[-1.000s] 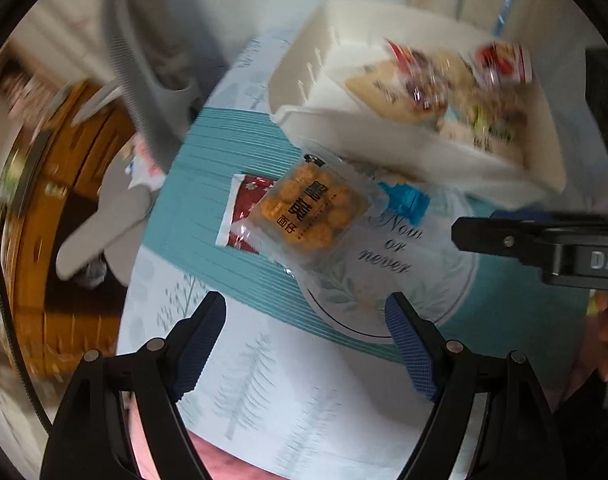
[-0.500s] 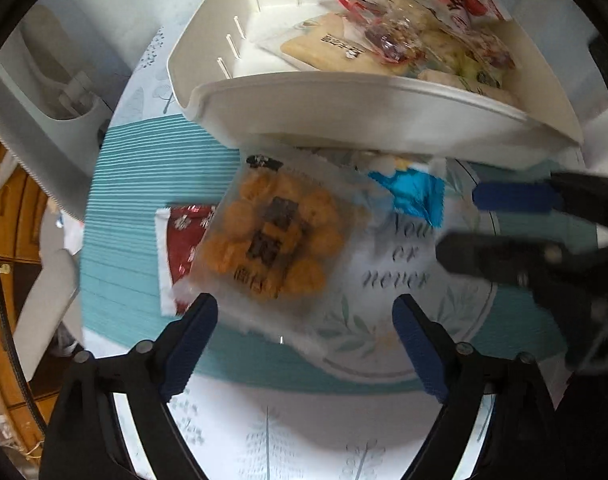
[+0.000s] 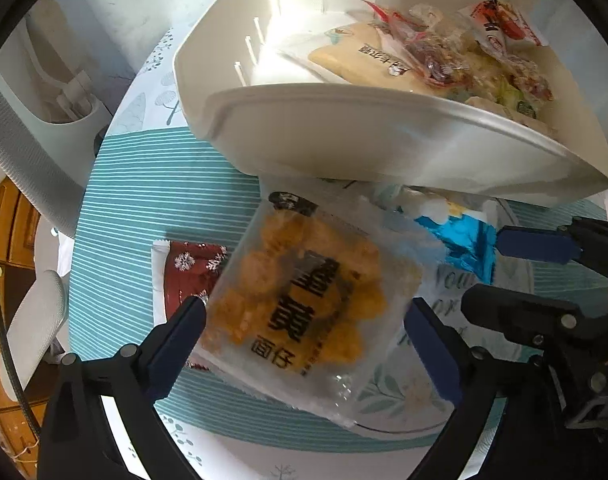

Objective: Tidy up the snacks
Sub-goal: 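Grasp the yellow egg-yolk cake packet with left tool while right tool grasps the blue wrapper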

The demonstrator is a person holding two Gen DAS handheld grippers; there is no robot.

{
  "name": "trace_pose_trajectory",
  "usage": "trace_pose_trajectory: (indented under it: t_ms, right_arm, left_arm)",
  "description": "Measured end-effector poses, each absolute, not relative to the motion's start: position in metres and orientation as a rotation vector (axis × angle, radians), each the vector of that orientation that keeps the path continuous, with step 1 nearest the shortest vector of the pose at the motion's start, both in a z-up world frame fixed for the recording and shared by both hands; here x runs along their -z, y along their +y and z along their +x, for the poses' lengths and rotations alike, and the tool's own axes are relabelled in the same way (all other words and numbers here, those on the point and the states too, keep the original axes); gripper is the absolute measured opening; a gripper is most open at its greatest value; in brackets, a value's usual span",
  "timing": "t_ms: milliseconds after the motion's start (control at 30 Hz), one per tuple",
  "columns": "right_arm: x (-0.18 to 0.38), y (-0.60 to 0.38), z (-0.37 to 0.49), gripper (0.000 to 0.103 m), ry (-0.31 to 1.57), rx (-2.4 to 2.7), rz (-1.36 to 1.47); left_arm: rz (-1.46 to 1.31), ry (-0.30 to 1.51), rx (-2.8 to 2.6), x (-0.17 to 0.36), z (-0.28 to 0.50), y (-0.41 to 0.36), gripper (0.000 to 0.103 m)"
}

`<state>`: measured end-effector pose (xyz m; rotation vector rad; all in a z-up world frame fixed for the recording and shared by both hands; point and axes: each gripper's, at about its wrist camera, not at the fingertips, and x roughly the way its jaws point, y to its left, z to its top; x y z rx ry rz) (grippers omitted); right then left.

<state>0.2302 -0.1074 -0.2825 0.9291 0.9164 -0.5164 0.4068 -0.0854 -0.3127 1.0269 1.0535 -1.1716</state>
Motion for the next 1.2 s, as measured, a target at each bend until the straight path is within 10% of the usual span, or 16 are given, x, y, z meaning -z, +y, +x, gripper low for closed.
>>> trace_pose_trajectory:
  t_ms: [1200]
  right_arm:
    - [0.291, -0.121, 0.235, 0.024, 0.969, 0.515, 0.91]
  left_arm:
    - [0.685, 1.146, 0.849, 0.324, 0.371, -0.029, 0.095]
